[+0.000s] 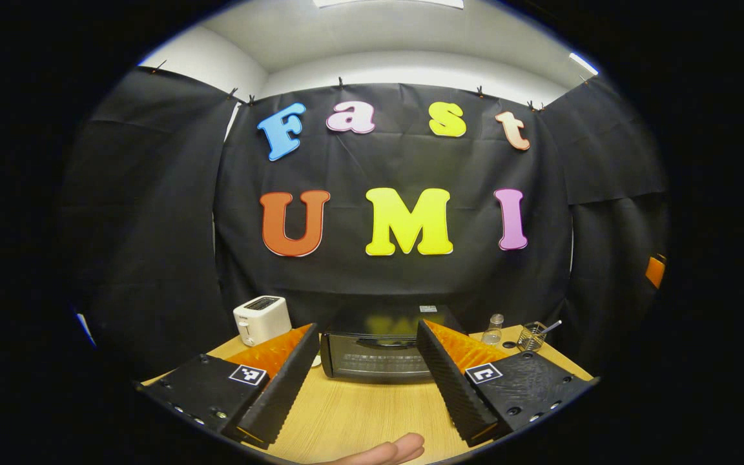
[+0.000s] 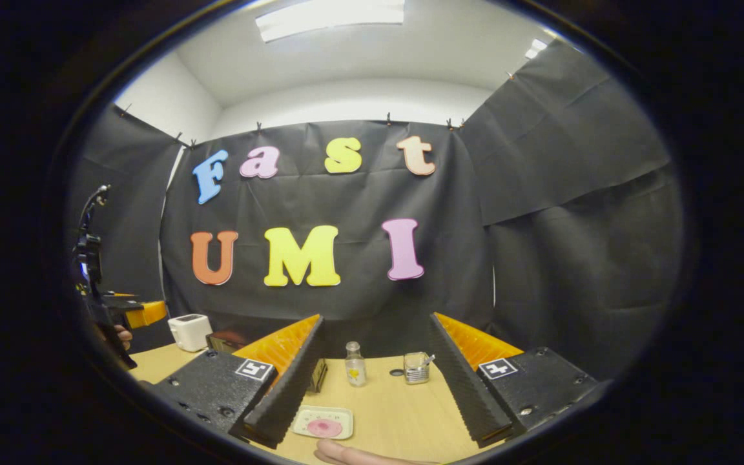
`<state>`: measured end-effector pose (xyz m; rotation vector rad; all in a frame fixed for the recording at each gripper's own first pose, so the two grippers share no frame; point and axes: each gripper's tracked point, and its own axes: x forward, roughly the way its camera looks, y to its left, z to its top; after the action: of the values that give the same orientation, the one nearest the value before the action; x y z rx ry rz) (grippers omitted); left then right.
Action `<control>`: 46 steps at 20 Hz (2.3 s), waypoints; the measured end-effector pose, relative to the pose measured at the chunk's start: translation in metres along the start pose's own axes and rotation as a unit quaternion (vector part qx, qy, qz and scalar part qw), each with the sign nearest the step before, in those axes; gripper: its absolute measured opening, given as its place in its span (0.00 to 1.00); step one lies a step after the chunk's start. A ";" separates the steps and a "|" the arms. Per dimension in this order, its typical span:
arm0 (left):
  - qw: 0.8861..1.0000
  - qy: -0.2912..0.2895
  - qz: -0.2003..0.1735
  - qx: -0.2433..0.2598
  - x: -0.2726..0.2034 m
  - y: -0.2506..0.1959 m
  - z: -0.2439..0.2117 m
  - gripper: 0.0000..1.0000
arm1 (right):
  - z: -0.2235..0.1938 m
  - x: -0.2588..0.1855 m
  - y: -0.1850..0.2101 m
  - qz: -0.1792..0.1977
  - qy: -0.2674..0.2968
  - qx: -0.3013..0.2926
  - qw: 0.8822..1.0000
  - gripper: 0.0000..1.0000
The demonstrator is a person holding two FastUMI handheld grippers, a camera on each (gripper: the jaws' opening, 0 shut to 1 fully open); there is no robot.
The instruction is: Open the electric oven with the left hand, put the food in, and close the electric oven.
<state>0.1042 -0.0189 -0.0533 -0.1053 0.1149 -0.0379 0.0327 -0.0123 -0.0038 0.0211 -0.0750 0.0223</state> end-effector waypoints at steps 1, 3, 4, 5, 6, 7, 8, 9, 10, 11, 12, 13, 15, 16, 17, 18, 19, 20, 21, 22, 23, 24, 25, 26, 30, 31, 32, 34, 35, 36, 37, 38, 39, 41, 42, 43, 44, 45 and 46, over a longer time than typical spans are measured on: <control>1.000 0.012 -0.006 -0.006 0.012 -0.005 -0.008 0.96 | -0.005 0.004 -0.001 -0.001 0.002 0.001 1.000 0.96; 0.999 0.033 -0.025 -0.015 0.043 -0.021 -0.022 0.94 | -0.015 0.010 -0.002 0.002 0.014 0.003 1.000 0.96; 0.999 0.039 -0.036 -0.011 0.057 -0.027 -0.026 0.95 | -0.021 0.012 -0.003 0.006 0.024 0.006 1.000 0.96; 0.998 0.045 -0.043 -0.007 0.072 -0.033 -0.032 0.95 | -0.027 0.014 -0.002 0.013 0.034 0.009 0.999 0.96; 0.998 0.051 -0.046 -0.004 0.084 -0.037 -0.038 0.95 | -0.031 0.015 -0.002 0.019 0.042 0.011 0.999 1.00; 0.997 0.060 -0.047 -0.001 0.098 -0.040 -0.046 0.95 | -0.034 0.017 -0.005 0.021 0.046 0.012 0.999 0.97; 0.997 0.067 -0.047 0.004 0.111 -0.042 -0.051 0.95 | -0.036 0.020 -0.008 0.021 0.048 0.012 0.999 0.96; 0.996 0.071 -0.045 0.012 0.126 -0.044 -0.057 0.95 | -0.040 0.022 -0.012 0.019 0.050 0.010 0.999 0.96; 0.995 0.083 -0.041 0.023 0.140 -0.044 -0.066 0.95 | -0.042 0.023 -0.016 0.016 0.052 0.010 0.998 0.96; 0.994 0.095 -0.035 0.037 0.151 -0.042 -0.075 0.95 | -0.045 0.024 -0.020 0.014 0.054 0.010 0.998 0.96; 0.993 0.104 -0.022 0.053 0.161 -0.036 -0.082 0.95 | -0.047 0.025 -0.025 0.011 0.057 0.012 0.998 0.96; 0.992 0.114 -0.021 0.054 0.172 -0.036 -0.090 0.96 | -0.050 0.025 -0.030 0.011 0.060 0.014 0.998 0.96; 0.988 0.150 -0.030 0.036 0.187 -0.043 -0.112 0.96 | -0.051 0.026 -0.037 0.018 0.055 0.018 0.998 0.97; 0.986 0.163 -0.024 0.031 0.193 -0.043 -0.119 0.96 | -0.052 0.027 -0.044 0.013 0.056 0.017 0.998 0.96; 0.985 0.168 -0.024 0.029 0.199 -0.041 -0.123 0.96 | -0.057 0.029 -0.053 0.005 0.057 0.015 0.998 0.96; 0.984 0.171 -0.032 0.028 0.205 -0.044 -0.128 0.96 | -0.059 0.030 -0.060 -0.003 0.057 0.011 0.998 0.96; 0.983 0.178 -0.033 0.031 0.210 -0.044 -0.134 0.96 | -0.060 0.029 -0.062 -0.006 0.057 0.006 0.998 0.96; 0.980 0.193 -0.024 0.030 0.212 -0.042 -0.144 0.96 | -0.060 0.028 -0.062 -0.005 0.057 0.003 0.998 0.96; 0.984 0.173 -0.015 0.036 0.218 -0.040 -0.138 0.96 | -0.062 0.027 -0.060 0.000 0.059 0.002 0.998 0.96; 0.982 0.185 -0.016 0.039 0.220 -0.041 -0.143 0.96 | -0.062 0.025 -0.059 0.005 0.060 0.002 0.998 0.96; 0.984 0.169 -0.020 0.043 0.220 -0.043 -0.136 0.96 | -0.062 0.025 -0.059 0.006 0.060 0.003 0.998 0.97; 0.982 0.181 -0.023 0.043 0.221 -0.043 -0.142 0.95 | -0.061 0.025 -0.060 0.006 0.060 0.003 0.998 1.00; 0.983 0.176 -0.026 0.041 0.219 -0.043 -0.140 0.94 | -0.061 0.023 -0.062 0.004 0.059 0.003 0.998 1.00; 0.982 0.182 -0.030 0.036 0.219 -0.043 -0.143 0.95 | -0.060 0.022 -0.064 0.002 0.059 0.003 0.998 1.00; 0.983 0.177 -0.035 0.041 0.212 -0.040 -0.142 0.97 | -0.056 0.011 -0.065 0.002 0.064 -0.002 0.998 0.96; 0.983 0.175 -0.035 0.040 0.210 -0.040 -0.142 0.97 | -0.055 0.008 -0.067 0.001 0.064 -0.004 0.998 0.96; 0.983 0.175 -0.034 0.039 0.207 -0.040 -0.142 0.87 | -0.054 0.005 -0.068 -0.003 0.063 -0.007 0.998 0.96; 0.983 0.176 -0.036 0.039 0.199 -0.039 -0.145 0.97 | -0.052 -0.002 -0.069 -0.005 0.065 -0.008 0.998 0.96; 0.983 0.178 -0.037 0.039 0.195 -0.038 -0.145 0.97 | -0.052 -0.005 -0.067 -0.005 0.066 -0.008 0.998 0.96; 0.983 0.177 -0.036 0.037 0.190 -0.038 -0.146 0.87 | -0.052 -0.009 -0.066 -0.002 0.069 -0.009 0.998 0.96; 0.983 0.175 -0.036 0.036 0.186 -0.038 -0.148 0.87 | -0.052 -0.012 -0.067 -0.002 0.070 -0.010 0.998 0.96; 0.984 0.171 -0.037 0.039 0.182 -0.037 -0.148 0.98 | -0.051 -0.015 -0.068 -0.004 0.071 -0.010 0.997 0.96; 0.984 0.168 -0.039 0.039 0.177 -0.037 -0.150 0.98 | -0.050 -0.018 -0.069 -0.004 0.071 -0.012 0.997 0.96; 0.985 0.164 -0.042 0.037 0.165 -0.036 -0.155 0.98 | -0.050 -0.023 -0.070 -0.005 0.071 -0.012 0.997 1.00; 0.985 0.161 -0.043 0.036 0.160 -0.036 -0.158 0.98 | -0.050 -0.026 -0.069 -0.004 0.073 -0.010 0.997 0.96; 0.986 0.156 -0.043 0.037 0.153 -0.035 -0.160 0.98 | -0.052 -0.027 -0.069 -0.003 0.075 -0.008 0.997 0.96; 0.987 0.153 -0.044 0.035 0.148 -0.035 -0.164 0.98 | -0.053 -0.028 -0.069 -0.002 0.078 -0.006 0.997 0.96; 0.987 0.152 -0.044 0.033 0.143 -0.034 -0.166 0.87 | -0.054 -0.030 -0.069 -0.001 0.080 -0.006 0.997 0.96; 0.987 0.150 -0.045 0.032 0.137 -0.034 -0.170 0.87 | -0.053 -0.031 -0.068 -0.001 0.080 -0.007 0.997 1.00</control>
<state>0.2197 -0.0757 -0.2332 -0.0389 0.4099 -0.1479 0.0076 -0.0793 -0.0608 0.0052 0.0860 0.0223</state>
